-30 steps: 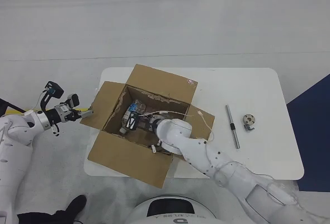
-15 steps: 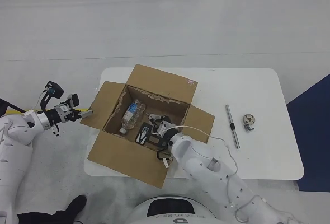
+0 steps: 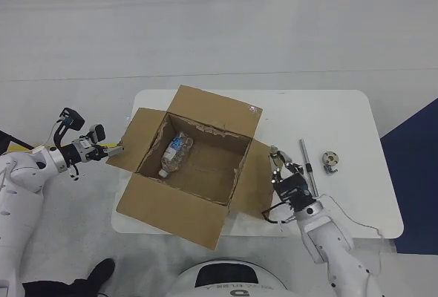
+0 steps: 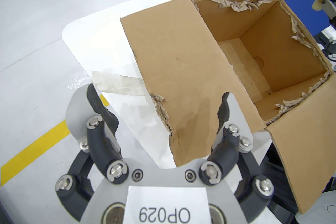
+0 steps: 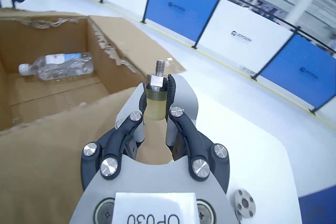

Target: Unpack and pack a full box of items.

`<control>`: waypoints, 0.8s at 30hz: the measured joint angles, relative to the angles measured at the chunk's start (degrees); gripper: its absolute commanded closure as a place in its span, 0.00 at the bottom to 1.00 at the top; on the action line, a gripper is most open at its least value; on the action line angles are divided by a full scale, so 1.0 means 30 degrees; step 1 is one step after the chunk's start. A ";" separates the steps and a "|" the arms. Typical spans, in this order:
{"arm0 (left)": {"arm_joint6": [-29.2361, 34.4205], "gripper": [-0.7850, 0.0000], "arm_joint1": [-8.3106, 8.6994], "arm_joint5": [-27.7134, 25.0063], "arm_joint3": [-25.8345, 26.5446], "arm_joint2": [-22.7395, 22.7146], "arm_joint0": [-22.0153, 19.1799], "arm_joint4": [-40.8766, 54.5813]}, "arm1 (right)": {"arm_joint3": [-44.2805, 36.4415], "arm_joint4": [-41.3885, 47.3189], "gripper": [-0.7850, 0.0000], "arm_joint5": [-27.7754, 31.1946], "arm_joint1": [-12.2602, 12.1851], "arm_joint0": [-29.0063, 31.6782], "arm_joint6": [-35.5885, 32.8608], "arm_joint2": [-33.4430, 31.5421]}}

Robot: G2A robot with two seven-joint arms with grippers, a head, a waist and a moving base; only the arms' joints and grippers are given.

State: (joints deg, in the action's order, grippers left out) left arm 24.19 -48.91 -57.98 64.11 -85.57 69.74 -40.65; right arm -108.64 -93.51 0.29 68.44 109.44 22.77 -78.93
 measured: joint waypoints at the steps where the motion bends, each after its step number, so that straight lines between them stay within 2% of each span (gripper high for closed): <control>1: 0.0000 0.00 0.0000 0.0000 0.0000 0.0000 0.0000 0.0000 | 0.0012 0.0174 1.00 -0.0047 0.0003 0.0020 0.0773 -0.0022; 3: 0.0000 0.00 0.0000 0.0000 0.0000 0.0000 0.0000 0.0000 | 0.0005 -0.0195 1.00 -0.0022 0.0009 -0.0173 0.1136 0.0084; 6: 0.0000 0.00 0.0000 0.0000 0.0000 0.0000 0.0000 0.0000 | 0.0001 -0.0307 1.00 -0.0005 0.0009 -0.0201 -0.0547 0.0104; 8: 0.0000 0.00 0.0000 0.0000 0.0000 0.0000 0.0000 0.0000 | 0.0038 -0.0253 1.00 -0.0023 0.0039 -0.0391 -0.0801 0.0263; 11: 0.0000 0.00 0.0000 0.0000 0.0000 0.0000 0.0000 0.0000 | 0.1399 0.0988 1.00 0.0847 0.0082 -0.1091 -0.1047 0.0328; 16: 0.0000 0.00 0.0000 0.0000 0.0000 0.0000 0.0000 0.0000 | 0.3105 0.2797 1.00 0.1446 -0.0068 -0.0569 -0.1386 -0.1439; 24: 0.0000 0.00 0.0000 0.0000 0.0000 0.0000 0.0000 0.0000 | 0.3189 0.4643 1.00 0.0770 -0.0186 0.1050 -0.3003 -0.3826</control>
State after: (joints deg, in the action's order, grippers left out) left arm 24.19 -48.91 -57.98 64.11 -85.57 69.74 -40.65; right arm -99.07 -79.58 2.60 67.88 112.59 13.76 -90.41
